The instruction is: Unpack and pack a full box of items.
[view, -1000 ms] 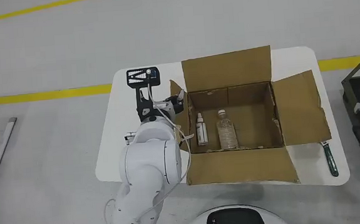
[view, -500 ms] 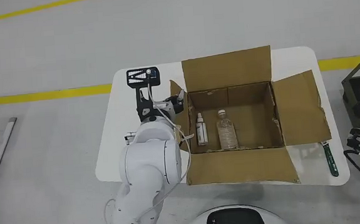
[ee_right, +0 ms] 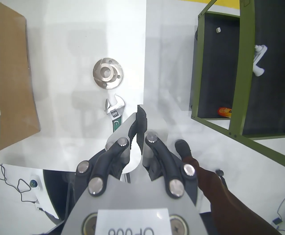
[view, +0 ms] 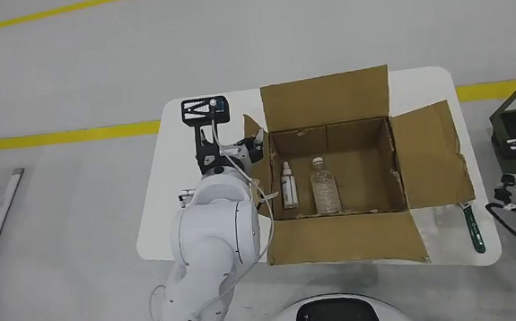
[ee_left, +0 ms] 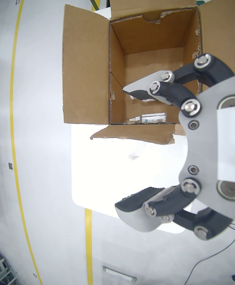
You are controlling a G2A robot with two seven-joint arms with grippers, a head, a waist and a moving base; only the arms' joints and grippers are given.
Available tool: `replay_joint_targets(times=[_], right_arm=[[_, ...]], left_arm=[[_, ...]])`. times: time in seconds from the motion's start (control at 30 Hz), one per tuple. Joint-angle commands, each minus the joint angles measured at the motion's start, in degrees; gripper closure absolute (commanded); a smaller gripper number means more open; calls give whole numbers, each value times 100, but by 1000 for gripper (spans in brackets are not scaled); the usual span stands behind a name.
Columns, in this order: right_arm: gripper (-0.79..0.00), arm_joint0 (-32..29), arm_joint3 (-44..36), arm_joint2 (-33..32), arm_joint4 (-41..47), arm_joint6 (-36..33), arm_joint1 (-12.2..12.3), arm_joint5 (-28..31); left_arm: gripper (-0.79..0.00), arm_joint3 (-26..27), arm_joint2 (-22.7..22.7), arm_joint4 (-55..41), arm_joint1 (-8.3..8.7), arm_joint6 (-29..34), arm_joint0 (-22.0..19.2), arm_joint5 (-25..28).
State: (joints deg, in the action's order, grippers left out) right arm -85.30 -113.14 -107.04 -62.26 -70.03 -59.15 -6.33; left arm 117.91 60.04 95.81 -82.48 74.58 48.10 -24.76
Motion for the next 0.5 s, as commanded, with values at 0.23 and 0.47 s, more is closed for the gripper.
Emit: replay_joint_targets(times=[0.23, 0.47], right_arm=[[0, 1758, 1402, 1234, -592, -669, 35, 407], [-65, 2511, 2151, 1675, -558, -1060, 17, 574]], left_arm=[[-785, 0, 0, 0, 0, 0, 0, 0], [-785, 0, 0, 0, 0, 0, 0, 0]])
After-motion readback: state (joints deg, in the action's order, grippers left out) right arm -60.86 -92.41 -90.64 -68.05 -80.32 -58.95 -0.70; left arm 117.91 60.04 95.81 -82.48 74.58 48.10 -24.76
